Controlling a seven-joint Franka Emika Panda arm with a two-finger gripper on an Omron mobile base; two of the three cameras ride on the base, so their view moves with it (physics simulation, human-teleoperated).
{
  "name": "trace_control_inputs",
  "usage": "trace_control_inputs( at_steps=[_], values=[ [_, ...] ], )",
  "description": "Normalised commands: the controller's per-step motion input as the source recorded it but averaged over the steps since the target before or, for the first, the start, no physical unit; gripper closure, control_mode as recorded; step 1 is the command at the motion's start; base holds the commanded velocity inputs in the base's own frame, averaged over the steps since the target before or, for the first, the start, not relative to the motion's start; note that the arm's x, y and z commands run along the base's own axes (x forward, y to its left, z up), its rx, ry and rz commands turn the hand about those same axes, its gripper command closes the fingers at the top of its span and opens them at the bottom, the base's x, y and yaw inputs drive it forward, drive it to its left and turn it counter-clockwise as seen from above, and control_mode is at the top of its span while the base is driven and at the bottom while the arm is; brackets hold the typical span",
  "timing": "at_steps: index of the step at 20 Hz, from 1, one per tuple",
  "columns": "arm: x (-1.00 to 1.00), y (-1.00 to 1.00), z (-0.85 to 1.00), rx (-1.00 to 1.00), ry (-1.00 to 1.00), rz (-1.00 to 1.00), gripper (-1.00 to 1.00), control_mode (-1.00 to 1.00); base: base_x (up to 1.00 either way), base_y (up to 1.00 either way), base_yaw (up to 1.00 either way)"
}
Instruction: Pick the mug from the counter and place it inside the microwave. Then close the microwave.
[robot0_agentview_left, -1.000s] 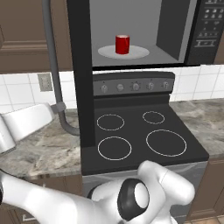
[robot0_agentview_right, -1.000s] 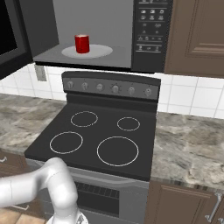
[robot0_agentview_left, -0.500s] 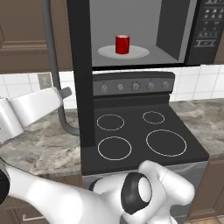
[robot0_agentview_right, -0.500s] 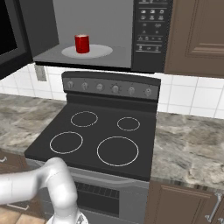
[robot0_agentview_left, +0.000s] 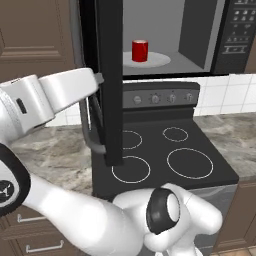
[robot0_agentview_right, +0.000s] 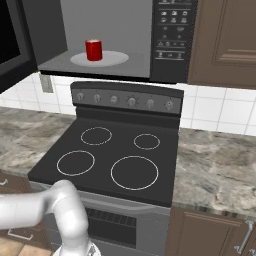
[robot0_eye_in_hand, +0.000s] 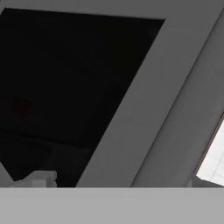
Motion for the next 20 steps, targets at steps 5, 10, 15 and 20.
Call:
trace_control_inputs(
  at_steps=[5, 10, 15, 20],
  values=[
    [0.28, -0.42, 0.05, 0.03, -0.01, 0.00, -1.00, -1.00, 0.00, 0.00, 0.00],
    [0.61, -0.62, -0.25, 0.05, 0.00, 0.00, -1.00, -1.00, 0.00, 0.00, 0.00],
    [0.82, -0.65, -0.17, 0.06, 0.00, 0.00, -1.00, -1.00, 0.00, 0.00, 0.00],
    [0.94, -0.58, 0.00, 0.04, 0.00, 0.00, -1.00, -1.00, 0.00, 0.00, 0.00]
  ],
)
